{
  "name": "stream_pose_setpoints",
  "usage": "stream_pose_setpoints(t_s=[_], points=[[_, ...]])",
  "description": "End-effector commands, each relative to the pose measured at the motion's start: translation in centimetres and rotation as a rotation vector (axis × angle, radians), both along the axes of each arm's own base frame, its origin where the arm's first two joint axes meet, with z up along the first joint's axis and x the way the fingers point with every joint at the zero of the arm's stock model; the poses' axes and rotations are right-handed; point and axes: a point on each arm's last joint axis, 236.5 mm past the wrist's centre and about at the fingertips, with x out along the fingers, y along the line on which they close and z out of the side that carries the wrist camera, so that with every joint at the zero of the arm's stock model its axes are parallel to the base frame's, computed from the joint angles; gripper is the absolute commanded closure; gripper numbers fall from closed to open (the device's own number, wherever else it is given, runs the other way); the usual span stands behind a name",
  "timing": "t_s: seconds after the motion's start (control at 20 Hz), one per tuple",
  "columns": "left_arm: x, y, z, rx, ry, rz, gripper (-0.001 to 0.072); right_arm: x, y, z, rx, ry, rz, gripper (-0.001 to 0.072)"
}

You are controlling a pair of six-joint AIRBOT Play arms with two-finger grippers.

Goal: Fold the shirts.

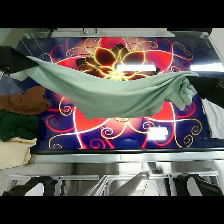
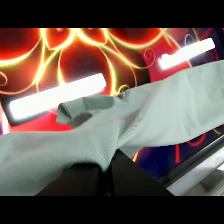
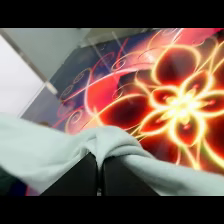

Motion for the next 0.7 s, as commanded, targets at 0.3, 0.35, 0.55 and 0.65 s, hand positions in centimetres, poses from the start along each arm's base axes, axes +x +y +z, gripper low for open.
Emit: stream_pose_setpoints(t_s=[0.3,0.35,0.55,0.65], points=[[7.1,-3.8,-14.3,-0.041,0.336,-0.076,0.0693,10.0,1.5,-18.3,-0.009,0.403,-0.045,0.0690],[8.1,-3.2,-16.2,-0.043,0.364,-0.056,0.0655,10.4,1.5,-20.2,-0.003,0.450,-0.041,0.0687],[11.4,-0.1,-21.8,-0.068,0.433,0.051,0.0370,11.9,1.3,-22.4,0.001,0.497,-0.041,0.0325],[10.8,1.7,-23.2,-0.083,0.504,0.067,0.0369,12.3,1.1,-21.1,-0.011,0.464,-0.040,0.0328]])
